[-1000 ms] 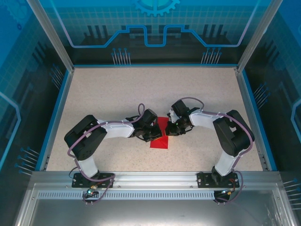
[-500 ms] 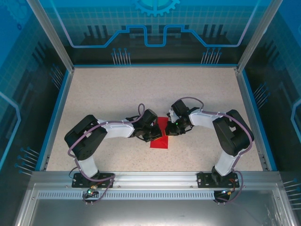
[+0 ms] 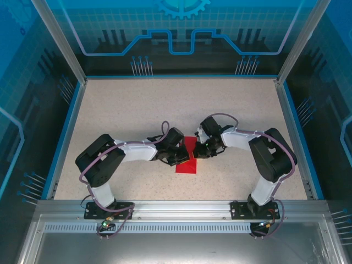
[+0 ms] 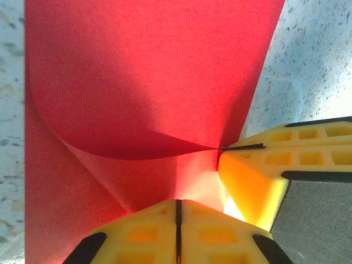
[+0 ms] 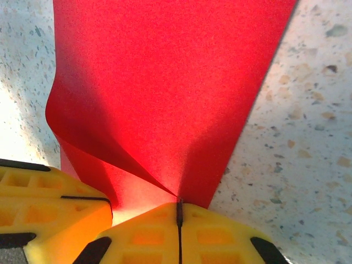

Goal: Fold a paper plane with a square sheet of paper (pick it up from the middle)
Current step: Fold the triangle a second time at the center of the table.

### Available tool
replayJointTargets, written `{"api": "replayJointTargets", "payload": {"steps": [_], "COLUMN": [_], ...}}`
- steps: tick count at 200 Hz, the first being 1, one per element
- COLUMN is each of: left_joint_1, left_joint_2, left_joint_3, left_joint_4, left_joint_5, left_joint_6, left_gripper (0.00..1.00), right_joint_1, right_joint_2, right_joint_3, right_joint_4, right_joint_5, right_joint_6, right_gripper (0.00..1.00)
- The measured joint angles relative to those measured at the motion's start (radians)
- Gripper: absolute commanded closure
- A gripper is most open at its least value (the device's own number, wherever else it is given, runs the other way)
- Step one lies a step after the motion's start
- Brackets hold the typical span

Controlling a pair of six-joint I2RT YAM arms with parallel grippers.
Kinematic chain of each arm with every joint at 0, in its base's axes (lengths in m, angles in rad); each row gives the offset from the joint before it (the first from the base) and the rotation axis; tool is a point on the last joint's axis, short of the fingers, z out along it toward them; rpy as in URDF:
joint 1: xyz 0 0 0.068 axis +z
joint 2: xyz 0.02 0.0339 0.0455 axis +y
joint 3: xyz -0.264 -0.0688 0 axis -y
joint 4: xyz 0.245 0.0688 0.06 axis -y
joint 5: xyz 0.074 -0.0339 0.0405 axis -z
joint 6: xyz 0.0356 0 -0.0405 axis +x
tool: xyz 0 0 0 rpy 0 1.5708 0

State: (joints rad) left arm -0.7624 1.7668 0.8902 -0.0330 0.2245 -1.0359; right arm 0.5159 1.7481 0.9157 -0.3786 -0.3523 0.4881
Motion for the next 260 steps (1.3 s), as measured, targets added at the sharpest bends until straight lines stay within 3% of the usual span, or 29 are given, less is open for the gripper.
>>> {"api": "replayJointTargets", "payload": {"steps": [260], "left_joint_1": [0.000], "left_joint_2": [0.014], "left_joint_3": [0.005], "left_joint_4": [0.000], "left_joint_5": [0.000], "left_joint_6": [0.019], "left_gripper": [0.91], "right_joint_1": [0.000], "right_joint_2": [0.001], "right_joint_3": [-0.007], "right_joint_4": [0.032], "right_joint_5": [0.000], "right_joint_6": [-0.015], "right_gripper": [0.94]}}
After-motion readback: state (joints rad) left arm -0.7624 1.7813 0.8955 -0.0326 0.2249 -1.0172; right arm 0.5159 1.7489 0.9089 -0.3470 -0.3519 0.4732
